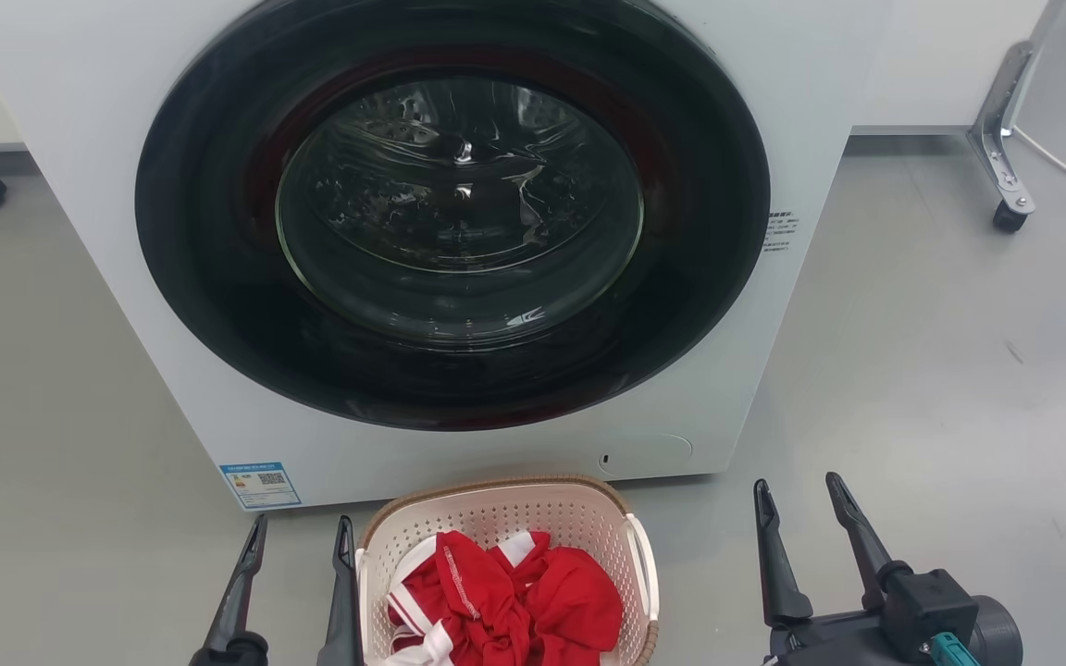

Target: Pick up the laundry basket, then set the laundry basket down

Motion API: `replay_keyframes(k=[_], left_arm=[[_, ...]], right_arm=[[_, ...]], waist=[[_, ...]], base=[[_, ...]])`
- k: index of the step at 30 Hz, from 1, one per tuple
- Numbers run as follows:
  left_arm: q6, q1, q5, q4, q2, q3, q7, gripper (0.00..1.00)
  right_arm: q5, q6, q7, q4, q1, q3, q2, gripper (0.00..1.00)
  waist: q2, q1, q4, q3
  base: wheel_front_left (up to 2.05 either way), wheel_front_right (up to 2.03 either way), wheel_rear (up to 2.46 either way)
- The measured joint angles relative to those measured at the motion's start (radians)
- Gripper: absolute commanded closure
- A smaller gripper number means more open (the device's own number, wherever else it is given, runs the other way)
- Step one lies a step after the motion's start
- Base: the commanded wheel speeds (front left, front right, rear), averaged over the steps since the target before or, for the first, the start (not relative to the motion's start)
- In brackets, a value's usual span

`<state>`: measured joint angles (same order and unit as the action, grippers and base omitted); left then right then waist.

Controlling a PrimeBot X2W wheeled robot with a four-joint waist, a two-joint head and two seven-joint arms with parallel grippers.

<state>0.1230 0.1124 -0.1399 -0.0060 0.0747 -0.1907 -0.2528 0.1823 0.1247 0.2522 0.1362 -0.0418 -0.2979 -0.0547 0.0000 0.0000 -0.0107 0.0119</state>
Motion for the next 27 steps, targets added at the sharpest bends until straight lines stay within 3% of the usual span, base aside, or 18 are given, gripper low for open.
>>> replay_keyframes(k=[18, 27], left_arm=[[-0.008, 0.000, 0.000, 0.002, -0.005, 0.001, 0.000, 0.00], [-0.013, -0.047, -0.026, -0.009, -0.007, 0.011, 0.000, 0.00]], right_arm=[[0.000, 0.000, 0.000, -0.012, 0.001, 0.007, 0.001, 0.00], [0.001, -0.002, 0.000, -0.044, -0.023, 0.029, 0.002, 0.00]], waist=[[0.0000, 0.0000, 0.001, 0.017], [0.0000, 0.0000, 0.001, 0.090]], base=[[0.00, 0.00, 0.00], [0.00, 0.00, 0.00]])
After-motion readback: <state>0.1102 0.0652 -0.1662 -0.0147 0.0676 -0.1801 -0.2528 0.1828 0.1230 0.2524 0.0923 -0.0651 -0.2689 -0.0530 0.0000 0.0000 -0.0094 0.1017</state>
